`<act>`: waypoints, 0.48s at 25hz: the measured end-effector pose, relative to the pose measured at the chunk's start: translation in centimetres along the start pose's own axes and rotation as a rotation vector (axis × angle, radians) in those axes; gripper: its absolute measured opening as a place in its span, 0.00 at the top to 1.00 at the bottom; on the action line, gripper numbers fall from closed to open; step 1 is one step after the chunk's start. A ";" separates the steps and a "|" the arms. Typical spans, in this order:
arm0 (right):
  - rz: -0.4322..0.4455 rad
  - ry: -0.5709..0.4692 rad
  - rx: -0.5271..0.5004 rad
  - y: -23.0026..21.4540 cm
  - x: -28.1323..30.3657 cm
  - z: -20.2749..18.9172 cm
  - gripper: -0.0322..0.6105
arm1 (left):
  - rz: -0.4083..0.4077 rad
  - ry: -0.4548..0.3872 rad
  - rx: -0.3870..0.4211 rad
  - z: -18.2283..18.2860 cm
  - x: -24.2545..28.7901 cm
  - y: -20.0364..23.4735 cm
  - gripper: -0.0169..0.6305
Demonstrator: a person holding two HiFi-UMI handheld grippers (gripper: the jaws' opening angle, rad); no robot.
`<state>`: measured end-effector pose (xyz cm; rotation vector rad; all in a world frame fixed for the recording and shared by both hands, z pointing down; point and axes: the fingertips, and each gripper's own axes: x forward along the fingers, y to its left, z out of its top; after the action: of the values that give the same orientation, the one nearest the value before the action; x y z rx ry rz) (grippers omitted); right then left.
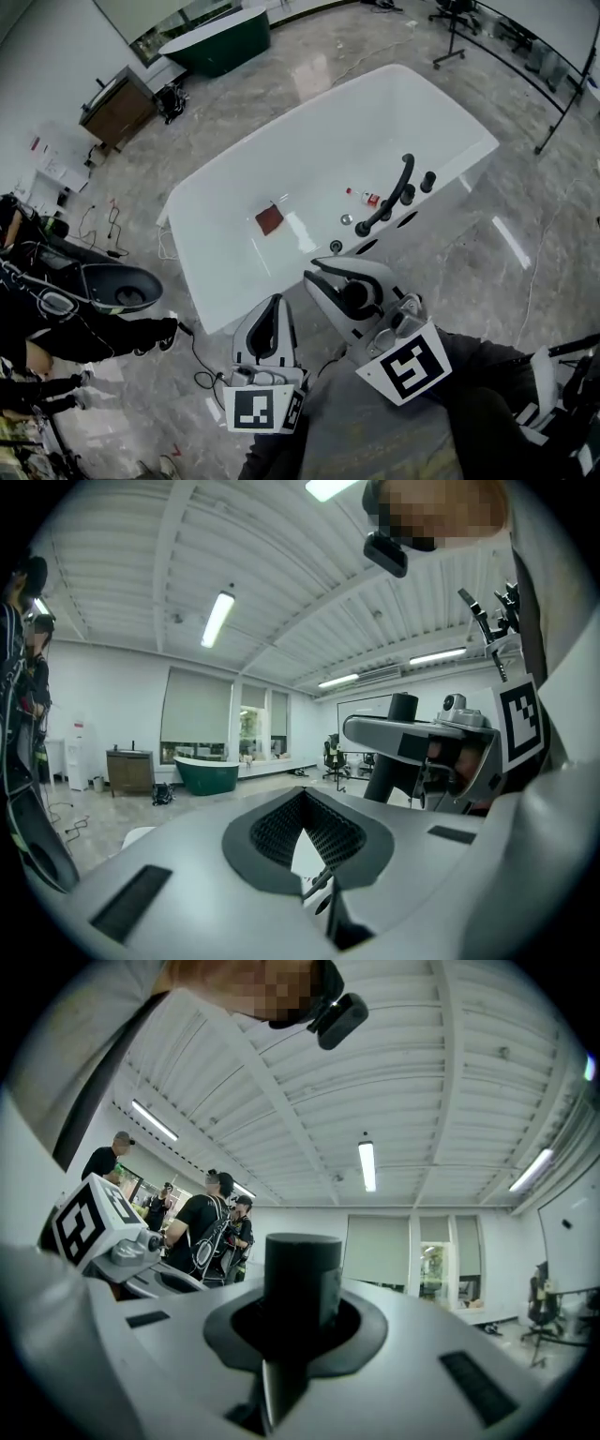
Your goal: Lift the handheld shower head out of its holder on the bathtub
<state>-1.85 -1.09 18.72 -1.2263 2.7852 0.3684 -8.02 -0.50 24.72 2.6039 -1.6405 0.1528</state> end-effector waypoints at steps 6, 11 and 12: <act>0.030 0.065 -0.036 -1.4 -1.7 0.0 0.86 | -0.006 -0.013 0.001 0.9 0.7 -2.3 0.97; 0.040 0.065 -0.026 -1.9 -1.1 -0.8 0.86 | 0.003 -0.013 -0.002 0.5 1.4 -2.0 0.97; 0.046 0.065 -0.027 -1.9 -1.0 -1.0 0.87 | 0.007 -0.012 -0.003 0.3 1.4 -1.9 0.97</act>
<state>0.27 -1.83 19.50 -1.2033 2.8763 0.3766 -5.63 -0.98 24.54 2.6024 -1.6527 0.1359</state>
